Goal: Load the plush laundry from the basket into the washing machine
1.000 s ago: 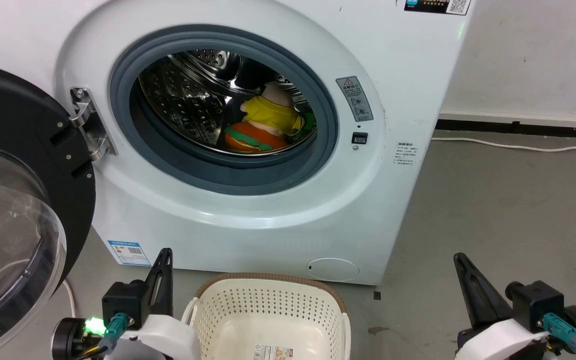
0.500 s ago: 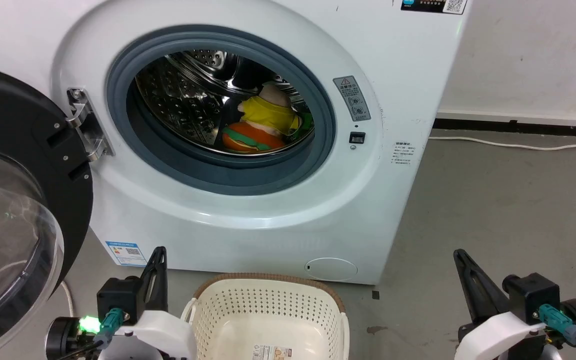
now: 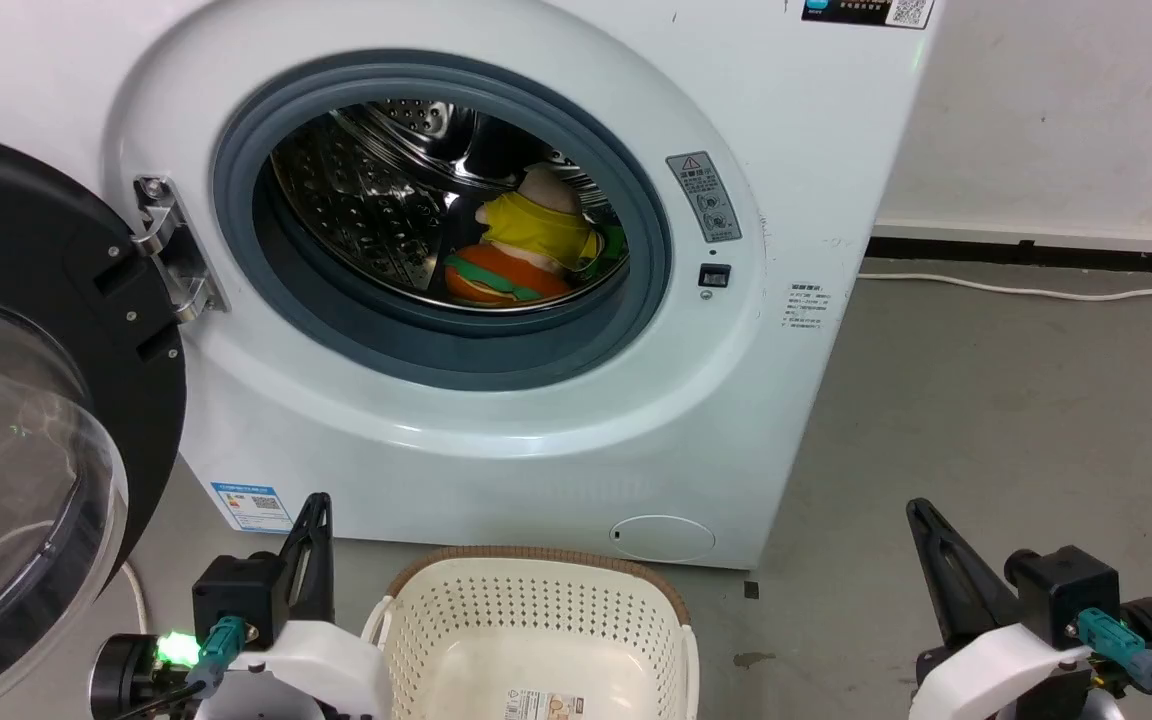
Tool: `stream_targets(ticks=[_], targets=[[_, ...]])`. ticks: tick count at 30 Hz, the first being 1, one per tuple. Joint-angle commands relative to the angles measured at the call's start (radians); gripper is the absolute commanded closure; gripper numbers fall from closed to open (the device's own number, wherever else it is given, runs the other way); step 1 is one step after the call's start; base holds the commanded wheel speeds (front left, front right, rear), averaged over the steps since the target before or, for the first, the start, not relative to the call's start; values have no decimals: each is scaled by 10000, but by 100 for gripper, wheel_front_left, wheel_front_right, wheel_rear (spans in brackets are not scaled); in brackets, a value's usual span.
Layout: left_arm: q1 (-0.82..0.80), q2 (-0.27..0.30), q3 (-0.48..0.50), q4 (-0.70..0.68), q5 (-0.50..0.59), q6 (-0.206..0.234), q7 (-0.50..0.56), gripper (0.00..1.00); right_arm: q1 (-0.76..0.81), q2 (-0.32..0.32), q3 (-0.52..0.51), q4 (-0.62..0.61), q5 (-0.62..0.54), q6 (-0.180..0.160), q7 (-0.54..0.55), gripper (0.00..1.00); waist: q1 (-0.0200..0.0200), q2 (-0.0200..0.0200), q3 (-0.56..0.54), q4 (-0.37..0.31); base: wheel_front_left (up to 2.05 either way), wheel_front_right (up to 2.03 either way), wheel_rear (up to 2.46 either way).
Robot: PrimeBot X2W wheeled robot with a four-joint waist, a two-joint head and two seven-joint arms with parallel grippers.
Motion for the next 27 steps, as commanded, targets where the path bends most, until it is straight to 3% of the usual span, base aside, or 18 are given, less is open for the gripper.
stream_targets(ticks=[1, 27], targets=[[19, -1, 12, -49, 24, -43, 3, 100, -116, -14, -28, -45, -76, -9, 14, 100, 0, 0, 0, 1, 0, 0, 0], [19, -1, 12, -49, 24, -43, 3, 100, -116, -14, -28, -45, -76, -9, 14, 100, 0, 0, 0, 1, 0, 0, 0]])
